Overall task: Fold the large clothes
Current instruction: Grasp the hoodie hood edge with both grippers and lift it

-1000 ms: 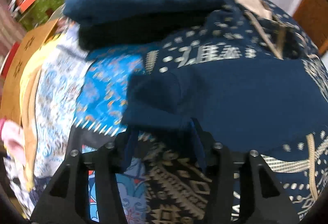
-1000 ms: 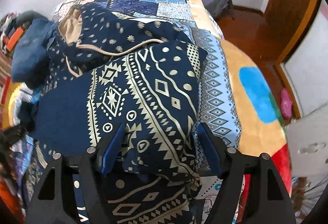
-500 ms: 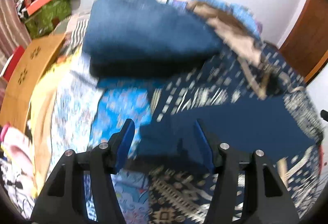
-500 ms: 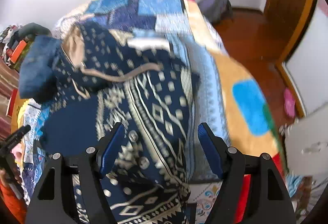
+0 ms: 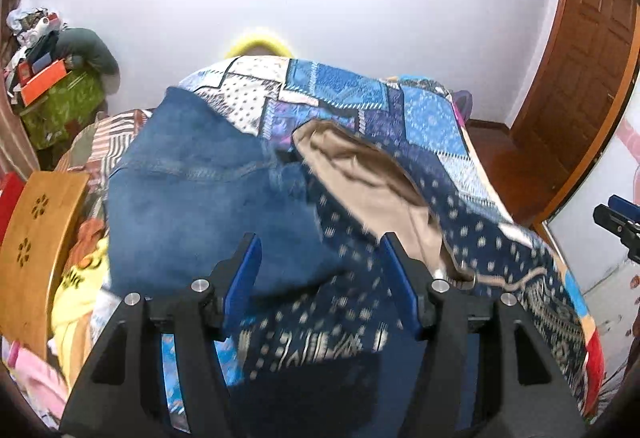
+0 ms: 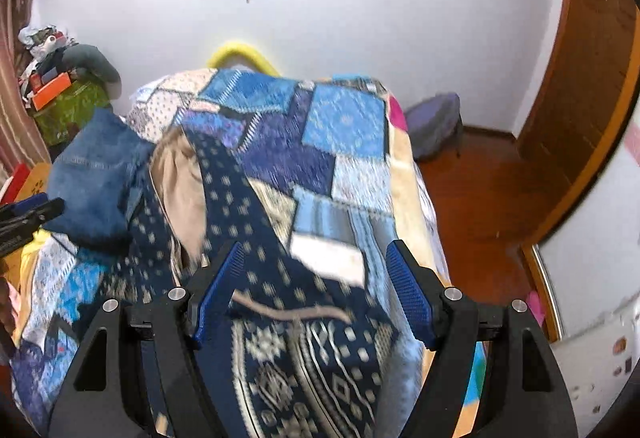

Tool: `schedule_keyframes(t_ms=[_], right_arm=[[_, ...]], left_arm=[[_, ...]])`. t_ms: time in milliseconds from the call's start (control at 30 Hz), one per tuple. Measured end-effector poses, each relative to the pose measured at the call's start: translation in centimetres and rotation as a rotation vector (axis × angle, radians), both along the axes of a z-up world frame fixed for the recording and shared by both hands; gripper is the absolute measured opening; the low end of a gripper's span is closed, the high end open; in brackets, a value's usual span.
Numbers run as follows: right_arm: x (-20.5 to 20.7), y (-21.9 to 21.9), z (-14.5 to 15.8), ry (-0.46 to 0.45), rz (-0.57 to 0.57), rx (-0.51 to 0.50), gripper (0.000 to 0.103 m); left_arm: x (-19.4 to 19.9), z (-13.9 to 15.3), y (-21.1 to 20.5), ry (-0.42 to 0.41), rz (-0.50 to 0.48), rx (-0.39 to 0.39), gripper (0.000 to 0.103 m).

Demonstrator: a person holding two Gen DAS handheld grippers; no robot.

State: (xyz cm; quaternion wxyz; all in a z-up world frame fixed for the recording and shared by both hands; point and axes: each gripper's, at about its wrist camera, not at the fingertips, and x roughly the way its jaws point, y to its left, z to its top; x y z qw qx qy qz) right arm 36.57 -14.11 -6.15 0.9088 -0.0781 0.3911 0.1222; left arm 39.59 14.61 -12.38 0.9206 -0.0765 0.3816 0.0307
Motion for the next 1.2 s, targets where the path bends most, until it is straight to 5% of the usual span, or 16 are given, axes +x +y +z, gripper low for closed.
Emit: schedule_keyframes(t_ms=[200, 633, 867, 900, 967, 1033, 1133, 1200], right_arm=[[4.7, 3.6, -1.2, 0.041, 0.031, 0.028, 0.070], [12.8, 11.8, -10.8, 0.219, 0.094, -0.128, 0.070], [14.6, 12.1, -14.5, 0.276, 0.084, -0.083, 0.068], [14.6, 11.8, -14.4, 0.273, 0.081, -0.060, 0.065], [14.5, 11.3, -14.1, 0.283, 0.090, -0.016, 0.037], [14.4, 11.3, -13.8, 0.297, 0.108, -0.012, 0.020], [13.7, 11.3, -13.2, 0.258, 0.106, -0.068, 0.006], [13.1, 10.5, -12.6, 0.223, 0.076, -0.095, 0.004]], left_arm=[[5.4, -2.5, 0.9, 0.062, -0.004, -0.088, 0.060], [13.6, -9.9, 1.9, 0.190, -0.042, -0.338, 0.060], [15.2, -11.8, 0.5, 0.202, -0.017, -0.218, 0.049], [15.5, -12.0, 0.3, 0.209, -0.013, -0.189, 0.047], [15.9, -12.7, -0.2, 0.228, 0.016, -0.107, 0.034], [15.9, -13.3, -0.2, 0.244, 0.035, -0.060, 0.027], [15.4, -13.3, -0.2, 0.248, 0.028, -0.058, 0.008], [14.9, -12.6, 0.0, 0.233, 0.030, -0.075, 0.005]])
